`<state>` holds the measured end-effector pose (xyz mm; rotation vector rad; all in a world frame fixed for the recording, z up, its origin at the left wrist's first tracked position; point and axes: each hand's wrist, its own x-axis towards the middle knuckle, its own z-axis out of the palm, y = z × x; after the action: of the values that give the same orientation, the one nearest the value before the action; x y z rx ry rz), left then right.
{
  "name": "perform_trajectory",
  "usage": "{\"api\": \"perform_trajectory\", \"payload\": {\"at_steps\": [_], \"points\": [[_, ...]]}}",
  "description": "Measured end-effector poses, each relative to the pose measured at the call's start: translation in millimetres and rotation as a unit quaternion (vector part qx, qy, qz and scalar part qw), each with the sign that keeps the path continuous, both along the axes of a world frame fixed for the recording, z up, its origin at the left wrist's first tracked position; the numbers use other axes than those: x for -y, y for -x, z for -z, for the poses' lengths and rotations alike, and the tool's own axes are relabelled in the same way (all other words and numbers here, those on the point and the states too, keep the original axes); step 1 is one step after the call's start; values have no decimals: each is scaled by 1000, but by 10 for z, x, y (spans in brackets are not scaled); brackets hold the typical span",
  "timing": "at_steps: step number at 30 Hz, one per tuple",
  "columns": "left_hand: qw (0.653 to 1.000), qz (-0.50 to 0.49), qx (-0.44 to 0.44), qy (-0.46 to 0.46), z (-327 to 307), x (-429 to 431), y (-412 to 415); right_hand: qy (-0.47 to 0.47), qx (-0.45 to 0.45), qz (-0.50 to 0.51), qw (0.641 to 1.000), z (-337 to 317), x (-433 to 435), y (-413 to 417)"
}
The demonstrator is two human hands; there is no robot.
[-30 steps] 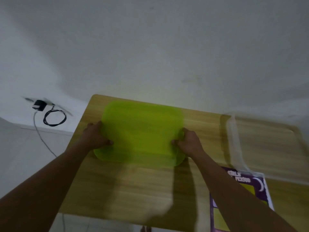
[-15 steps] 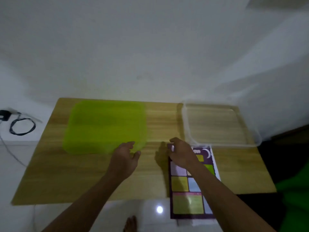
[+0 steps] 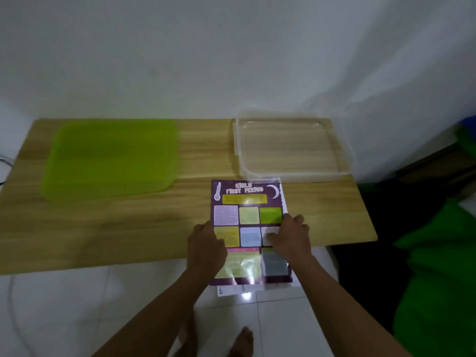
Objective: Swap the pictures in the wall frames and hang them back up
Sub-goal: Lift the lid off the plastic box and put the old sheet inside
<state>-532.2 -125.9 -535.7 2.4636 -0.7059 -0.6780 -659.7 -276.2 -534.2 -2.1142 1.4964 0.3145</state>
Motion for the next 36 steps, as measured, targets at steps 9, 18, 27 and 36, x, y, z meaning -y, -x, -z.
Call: {"api": "perform_trajectory", "payload": {"at_steps": [9,18,27,36], "points": [[994,-98,-41,29,131,101,230,-7,69,40,997,60,26,70],[997,-56,44,-43,167,48,185,-26,135,104,985,50,-60,-49],[996,-6,60,-65,182,6,110,-85,138,175,971,12,57,-96],[999,-36,-8,-29,143,-34,51,-184,330,144,915,-103,92,142]]}}
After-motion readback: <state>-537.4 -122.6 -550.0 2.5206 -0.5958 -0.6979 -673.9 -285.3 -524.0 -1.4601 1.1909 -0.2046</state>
